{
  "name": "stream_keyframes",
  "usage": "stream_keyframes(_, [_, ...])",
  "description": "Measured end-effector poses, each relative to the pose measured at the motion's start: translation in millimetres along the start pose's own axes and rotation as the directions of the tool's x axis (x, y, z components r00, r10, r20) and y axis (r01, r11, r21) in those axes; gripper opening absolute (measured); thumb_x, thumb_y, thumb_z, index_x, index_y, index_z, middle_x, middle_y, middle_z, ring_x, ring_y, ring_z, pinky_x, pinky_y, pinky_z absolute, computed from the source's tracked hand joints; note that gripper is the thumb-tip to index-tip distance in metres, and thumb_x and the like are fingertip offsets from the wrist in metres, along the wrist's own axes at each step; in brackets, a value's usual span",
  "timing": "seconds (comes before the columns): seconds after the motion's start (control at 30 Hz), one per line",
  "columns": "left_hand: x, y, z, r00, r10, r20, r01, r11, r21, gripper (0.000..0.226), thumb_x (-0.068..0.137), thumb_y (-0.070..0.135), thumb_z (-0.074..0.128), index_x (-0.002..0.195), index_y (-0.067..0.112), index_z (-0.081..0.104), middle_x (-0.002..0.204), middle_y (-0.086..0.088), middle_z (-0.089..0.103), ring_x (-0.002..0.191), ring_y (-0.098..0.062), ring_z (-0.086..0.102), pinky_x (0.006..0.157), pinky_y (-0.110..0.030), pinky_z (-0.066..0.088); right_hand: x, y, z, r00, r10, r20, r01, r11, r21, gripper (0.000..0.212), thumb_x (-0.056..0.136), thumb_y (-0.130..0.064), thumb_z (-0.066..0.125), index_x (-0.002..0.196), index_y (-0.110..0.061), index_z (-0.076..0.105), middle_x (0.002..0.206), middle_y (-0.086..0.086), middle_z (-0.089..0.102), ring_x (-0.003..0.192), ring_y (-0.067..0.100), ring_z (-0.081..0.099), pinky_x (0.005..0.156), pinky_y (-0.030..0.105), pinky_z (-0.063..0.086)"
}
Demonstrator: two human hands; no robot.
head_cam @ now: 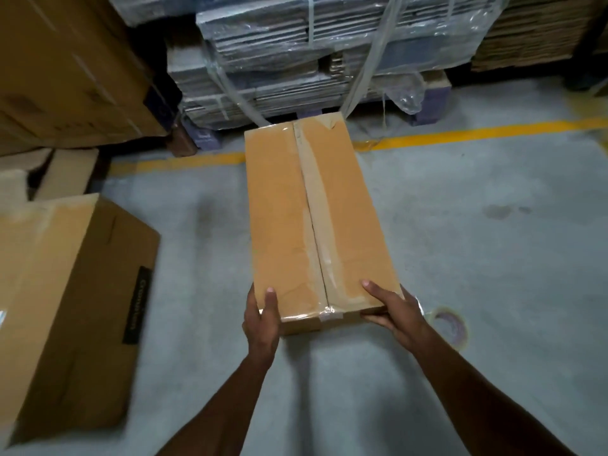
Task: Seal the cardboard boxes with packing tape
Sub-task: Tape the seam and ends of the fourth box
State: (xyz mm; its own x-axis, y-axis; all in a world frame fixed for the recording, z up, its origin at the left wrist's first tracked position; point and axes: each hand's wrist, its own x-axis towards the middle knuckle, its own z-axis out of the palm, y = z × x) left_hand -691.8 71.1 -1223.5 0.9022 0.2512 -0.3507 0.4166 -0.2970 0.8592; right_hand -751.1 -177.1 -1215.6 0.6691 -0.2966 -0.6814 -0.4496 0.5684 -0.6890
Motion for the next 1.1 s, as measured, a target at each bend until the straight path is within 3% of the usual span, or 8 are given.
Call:
stream_keyframes(0.27, [-101.8,84.8,-144.2,0.973,-0.147,0.179,0.16,0.985,-0.06,0.052,0.098,0.031,0.069,0.146,0.038,0.053,0.13,0.006,0.067,0.118,-0.022,0.063,0.095,-0.057,0.057,-162.3,-1.7,21.0,0.983,0.179,0.044,-0.179,0.984,-0.003,0.106,0.052,-0.034,0.101,0.144,-0.018,0.05,0.137,0.009,0.064,0.118,0.031,0.065,0.084,0.051,0.061])
stream_keyframes(0.37, [-132.6,143.0,-200.7,0.973,-0.162,0.166,0.171,0.984,-0.042,0.052,0.098,0.019,0.069,0.147,0.03,0.055,0.128,0.005,0.069,0.115,-0.015,0.065,0.102,-0.052,0.055,-224.7,-33.1,53.4,0.972,0.226,0.065,-0.226,0.974,0.001,0.102,0.061,-0.027,0.097,0.148,-0.02,0.045,0.145,0.008,0.056,0.119,0.029,0.06,0.084,0.052,0.061])
stream_keyframes(0.43, [-152.0,180.4,-246.3,0.971,-0.178,0.161,0.187,0.981,-0.047,0.054,0.098,0.018,0.068,0.149,0.029,0.052,0.135,0.004,0.066,0.119,-0.017,0.063,0.105,-0.05,0.053,-270.9,-53.8,81.7,0.974,0.224,0.033,-0.224,0.975,-0.005,0.095,0.064,-0.024,0.093,0.147,-0.022,0.047,0.144,0.01,0.055,0.122,0.035,0.059,0.084,0.054,0.061])
stream_keyframes(0.67, [-186.2,276.3,-417.8,0.989,-0.133,0.058,0.139,0.981,-0.136,0.057,0.096,0.008,0.069,0.146,0.029,0.054,0.136,0.005,0.065,0.119,-0.009,0.063,0.108,-0.033,0.049,-417.5,-97.6,219.6,0.99,0.081,0.112,-0.078,0.996,-0.036,0.126,0.034,-0.033,0.106,0.147,-0.028,0.05,0.149,0.004,0.051,0.121,0.03,0.061,0.089,0.059,0.058])
stream_keyframes(0.77, [-178.7,291.8,-501.7,0.995,-0.101,0.014,0.102,0.985,-0.138,0.057,0.093,0.007,0.071,0.145,0.027,0.058,0.14,0.006,0.063,0.131,-0.014,0.058,0.113,-0.035,0.046,-460.5,-91.7,292.4,0.984,0.049,0.172,-0.049,0.999,-0.005,0.119,0.055,-0.024,0.1,0.156,-0.034,0.036,0.162,0.004,0.033,0.121,0.03,0.061,0.095,0.059,0.055])
stream_keyframes(0.87, [-155.3,300.4,-583.4,0.999,-0.042,-0.034,0.036,0.986,-0.161,0.058,0.094,0.0,0.068,0.146,0.022,0.054,0.134,0.016,0.059,0.124,-0.008,0.055,0.097,-0.015,0.047,-482.4,-70.3,370.2,0.97,0.014,0.244,-0.005,0.999,-0.04,0.108,0.07,-0.013,0.087,0.159,-0.033,0.03,0.161,0.001,0.032,0.112,0.023,0.065,0.097,0.056,0.055])
stream_keyframes(1.0, [-92.8,274.6,-681.2,0.998,-0.059,-0.017,0.055,0.985,-0.165,0.062,0.089,0.013,0.076,0.147,0.023,0.056,0.147,0.004,0.057,0.136,-0.02,0.053,0.113,-0.042,0.046,-488.6,-21.7,470.7,0.965,0.016,0.26,0.012,0.994,-0.105,0.11,0.074,-0.009,0.087,0.16,-0.032,0.023,0.158,-0.004,0.029,0.121,0.031,0.06,0.096,0.055,0.056])
stream_keyframes(1.1, [-35.5,226.8,-732.0,0.995,-0.099,0.031,0.103,0.977,-0.186,0.08,0.071,0.04,0.083,0.146,0.034,0.055,0.152,0.003,0.054,0.139,-0.025,0.051,0.11,-0.055,0.047,-476.8,19.2,530.0,0.967,0.002,0.254,0.038,0.988,-0.152,0.089,0.08,-0.006,0.083,0.153,-0.033,0.039,0.146,-0.003,0.047,0.117,0.027,0.063,0.096,0.051,0.057])
